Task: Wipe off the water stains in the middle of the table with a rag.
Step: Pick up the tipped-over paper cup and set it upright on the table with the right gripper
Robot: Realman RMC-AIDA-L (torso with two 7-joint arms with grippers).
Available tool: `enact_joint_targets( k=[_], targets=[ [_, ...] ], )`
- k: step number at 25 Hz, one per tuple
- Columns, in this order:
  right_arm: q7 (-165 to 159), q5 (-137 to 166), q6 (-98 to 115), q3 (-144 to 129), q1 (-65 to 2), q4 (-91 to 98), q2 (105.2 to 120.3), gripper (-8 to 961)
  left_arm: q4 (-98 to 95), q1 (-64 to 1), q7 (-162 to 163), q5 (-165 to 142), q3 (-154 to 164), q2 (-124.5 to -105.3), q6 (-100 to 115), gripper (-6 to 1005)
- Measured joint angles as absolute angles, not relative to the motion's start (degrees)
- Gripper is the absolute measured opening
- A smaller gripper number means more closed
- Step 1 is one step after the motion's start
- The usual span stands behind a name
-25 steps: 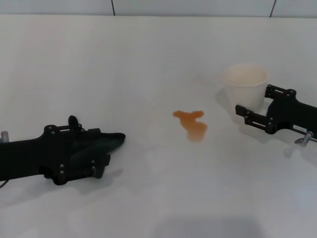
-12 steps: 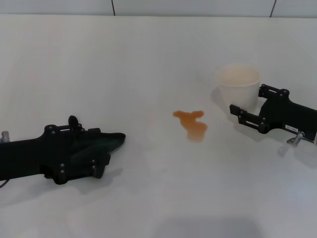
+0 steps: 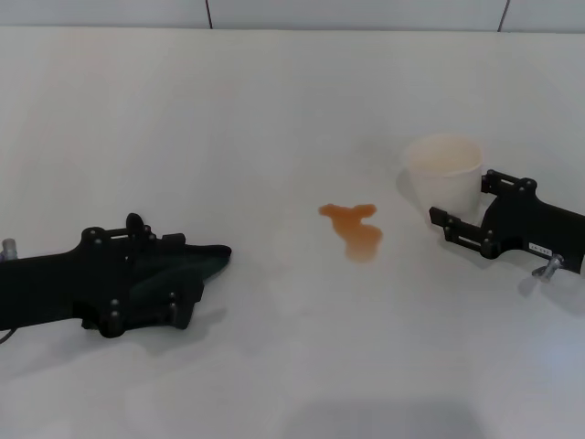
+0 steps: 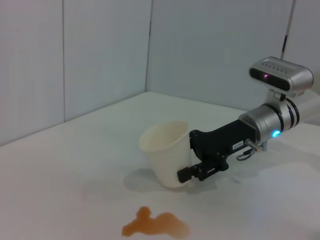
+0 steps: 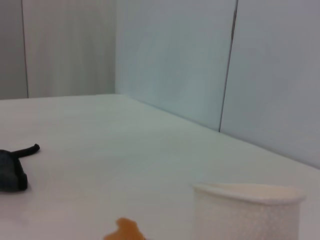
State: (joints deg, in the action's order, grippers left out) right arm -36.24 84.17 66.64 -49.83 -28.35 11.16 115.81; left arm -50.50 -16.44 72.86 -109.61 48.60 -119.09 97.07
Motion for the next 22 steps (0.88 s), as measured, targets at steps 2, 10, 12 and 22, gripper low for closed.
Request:
enact_joint_targets(
  k=[2, 10, 12, 22],
  targets=[
    [-36.23, 84.18, 66.47, -49.83, -28.3, 11.16, 115.82, 637, -50.52, -16.44, 72.86, -109.57, 48.6, -119.09, 97.07, 644],
    [-36.49, 84.28, 65.85, -51.28, -28.06, 11.18, 115.68, 636, -50.58, -16.44, 72.86, -109.56, 48.6, -119.09, 97.07, 644],
    [-36.46, 84.29, 65.84, -51.3, -27.84, 11.34, 115.66, 635, -50.61, -16.47, 72.86, -109.56, 48.6, -119.04, 97.08, 644],
    [-37.31, 84.37, 68.29, -51.33, -27.56, 11.87, 115.39, 850, -50.63, -16.53, 73.2, -109.52, 48.6, -119.0, 97.15, 644]
  ],
)
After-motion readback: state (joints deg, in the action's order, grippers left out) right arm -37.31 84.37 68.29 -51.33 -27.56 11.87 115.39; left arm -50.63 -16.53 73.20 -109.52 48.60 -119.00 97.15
